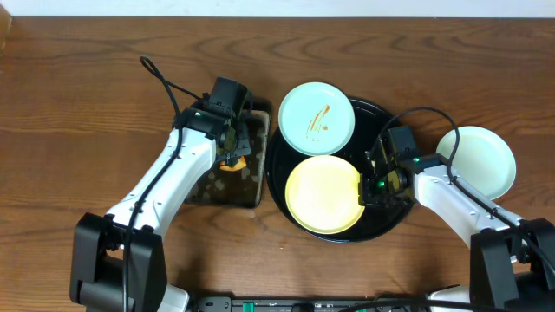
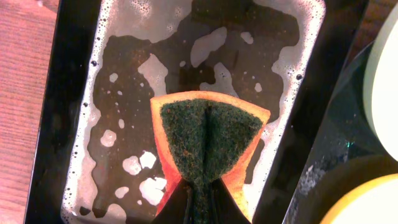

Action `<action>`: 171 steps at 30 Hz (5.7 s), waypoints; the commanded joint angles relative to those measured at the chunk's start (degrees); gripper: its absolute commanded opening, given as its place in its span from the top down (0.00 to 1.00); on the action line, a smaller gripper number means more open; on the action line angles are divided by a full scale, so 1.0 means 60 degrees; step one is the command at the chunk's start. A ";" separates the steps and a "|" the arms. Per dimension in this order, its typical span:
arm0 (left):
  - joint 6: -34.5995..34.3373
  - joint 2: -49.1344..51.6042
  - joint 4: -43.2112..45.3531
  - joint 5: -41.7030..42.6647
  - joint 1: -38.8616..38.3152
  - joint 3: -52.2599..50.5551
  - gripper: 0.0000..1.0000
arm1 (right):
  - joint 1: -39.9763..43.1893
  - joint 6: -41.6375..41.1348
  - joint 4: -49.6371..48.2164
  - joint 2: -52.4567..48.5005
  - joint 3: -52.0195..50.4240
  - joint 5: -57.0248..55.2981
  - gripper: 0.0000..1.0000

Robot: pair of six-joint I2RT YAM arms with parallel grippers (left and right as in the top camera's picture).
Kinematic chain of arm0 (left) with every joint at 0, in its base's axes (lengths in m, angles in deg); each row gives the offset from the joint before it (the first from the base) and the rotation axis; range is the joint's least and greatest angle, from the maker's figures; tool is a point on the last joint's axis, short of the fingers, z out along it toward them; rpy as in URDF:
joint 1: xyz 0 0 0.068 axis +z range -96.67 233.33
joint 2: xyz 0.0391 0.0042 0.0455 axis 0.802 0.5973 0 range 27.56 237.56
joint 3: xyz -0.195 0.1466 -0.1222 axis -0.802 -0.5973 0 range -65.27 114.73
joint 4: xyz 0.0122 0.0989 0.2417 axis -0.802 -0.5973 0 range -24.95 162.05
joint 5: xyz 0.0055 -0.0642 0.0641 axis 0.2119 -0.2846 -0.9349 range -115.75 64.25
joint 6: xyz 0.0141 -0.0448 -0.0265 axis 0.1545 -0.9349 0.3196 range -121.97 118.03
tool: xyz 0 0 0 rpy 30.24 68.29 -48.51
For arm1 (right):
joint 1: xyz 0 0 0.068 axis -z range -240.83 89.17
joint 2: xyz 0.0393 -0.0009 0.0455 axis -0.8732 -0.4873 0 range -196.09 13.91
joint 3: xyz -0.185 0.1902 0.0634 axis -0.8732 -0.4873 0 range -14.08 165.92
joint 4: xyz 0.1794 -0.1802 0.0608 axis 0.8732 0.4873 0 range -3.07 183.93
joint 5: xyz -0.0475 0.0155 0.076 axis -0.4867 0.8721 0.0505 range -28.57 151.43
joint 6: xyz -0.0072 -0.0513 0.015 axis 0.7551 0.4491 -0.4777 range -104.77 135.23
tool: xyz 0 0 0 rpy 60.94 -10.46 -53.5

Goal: Clean dirty plates on tray and stack at the side
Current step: 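Lift the yellow plate with the right gripper toward the cleaned green plate, then set the yellow plate onto the green plate at right, release, then move the right gripper to the rim of the last pale green plate, then scrub the pale green plate with the sponge in the left gripper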

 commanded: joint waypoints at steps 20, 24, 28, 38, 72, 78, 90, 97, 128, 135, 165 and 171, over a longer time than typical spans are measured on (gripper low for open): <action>0.0164 -0.0007 0.0036 0.0047 0.0025 -0.0047 0.93 | 0.0936 0.1417 -0.0379 0.2357 0.0255 -0.2437 0.99; 0.0164 -0.0007 0.0040 0.0047 0.0025 -0.0047 0.92 | 0.0809 0.1453 -0.0419 0.3067 0.0328 -0.4124 0.99; 0.0168 -0.0007 0.0062 0.0047 0.0025 -0.0047 0.93 | 0.0521 0.1752 -0.0466 0.3657 0.0331 -0.5253 0.99; 0.0168 -0.0007 0.0164 0.0047 0.0025 -0.0047 0.93 | -0.1082 0.2521 -0.0637 0.4258 0.0335 -0.9187 0.99; 0.0164 -0.0007 0.0211 0.0047 0.0022 -0.0047 0.92 | -0.0295 0.1708 -0.1446 0.4146 0.0335 -1.0389 0.99; 0.0164 -0.0007 0.0211 0.0051 0.0022 -0.0047 0.93 | 0.2794 0.1049 -0.1508 0.3960 0.0335 -0.8579 0.99; 0.0164 -0.0007 0.0200 0.0051 0.0022 -0.0047 0.93 | 0.6779 0.0426 -0.2211 0.2313 0.0335 -0.5683 0.97; 0.0164 -0.0007 0.0164 0.0051 0.0022 -0.0047 0.93 | 0.6790 0.0510 -0.2809 0.2167 0.0342 -0.3679 0.60; 0.0164 -0.0007 0.0135 0.0164 0.0022 -0.0047 0.93 | 0.1271 0.1749 -0.0903 -0.3191 0.4422 0.0634 0.52; 0.0164 -0.0007 0.0138 0.0160 0.0022 -0.0047 0.93 | 0.1173 0.1075 -0.1945 -0.4116 0.4422 0.1188 0.71; 0.0535 0.0215 0.3162 0.2535 -0.2459 -0.0040 0.92 | 0.0259 0.1679 0.2211 -0.2962 0.4302 -0.0277 0.99; -0.0692 0.1027 0.3927 0.2524 -0.3177 -0.0040 0.93 | 0.0127 0.1541 0.2364 -0.2965 0.4299 -0.0273 0.99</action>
